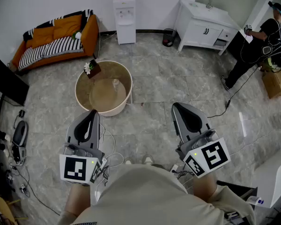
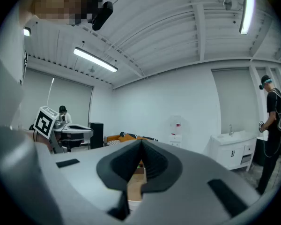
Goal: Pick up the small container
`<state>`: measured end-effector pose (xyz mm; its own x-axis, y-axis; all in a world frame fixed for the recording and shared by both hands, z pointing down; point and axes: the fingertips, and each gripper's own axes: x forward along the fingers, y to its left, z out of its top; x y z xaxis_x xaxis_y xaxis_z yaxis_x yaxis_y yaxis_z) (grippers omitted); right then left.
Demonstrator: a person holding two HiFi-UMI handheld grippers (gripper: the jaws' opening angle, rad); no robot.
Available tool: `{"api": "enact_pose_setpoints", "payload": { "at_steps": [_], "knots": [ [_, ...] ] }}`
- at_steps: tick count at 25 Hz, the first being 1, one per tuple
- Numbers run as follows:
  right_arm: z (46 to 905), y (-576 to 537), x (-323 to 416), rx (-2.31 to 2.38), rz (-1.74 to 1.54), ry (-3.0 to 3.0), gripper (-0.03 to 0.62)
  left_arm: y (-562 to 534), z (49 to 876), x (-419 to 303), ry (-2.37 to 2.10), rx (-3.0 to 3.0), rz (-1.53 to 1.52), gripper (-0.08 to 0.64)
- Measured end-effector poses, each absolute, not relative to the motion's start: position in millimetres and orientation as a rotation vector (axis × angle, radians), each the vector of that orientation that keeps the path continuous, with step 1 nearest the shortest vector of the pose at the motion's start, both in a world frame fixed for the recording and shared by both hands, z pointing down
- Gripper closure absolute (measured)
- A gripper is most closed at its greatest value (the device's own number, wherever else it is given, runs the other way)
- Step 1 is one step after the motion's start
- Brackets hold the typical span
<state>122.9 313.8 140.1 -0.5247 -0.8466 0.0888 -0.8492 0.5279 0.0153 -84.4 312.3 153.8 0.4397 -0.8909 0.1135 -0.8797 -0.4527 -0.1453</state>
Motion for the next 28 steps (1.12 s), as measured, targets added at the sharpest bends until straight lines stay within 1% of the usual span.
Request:
{"api": "enact_pose_setpoints", "payload": {
  "at_steps": [16,22,28],
  "knots": [
    [145.5,310.6,145.8,1.507,0.055,-2.647,0.595,312.3,160.2,-71.2,1.612,-2.596,-0.346,0.555],
    [150.7,308.4,164.2,1.496,0.058,-2.655,0.595,311.9,158.5,-47.3,1.601,-2.555,-0.372,0.555],
    [164.3,304.9,198.5,1.487,0.095,-2.663,0.595,310.3,165.1,-18.1,1.619,-2.524,-0.403,0.555]
  ]
}}
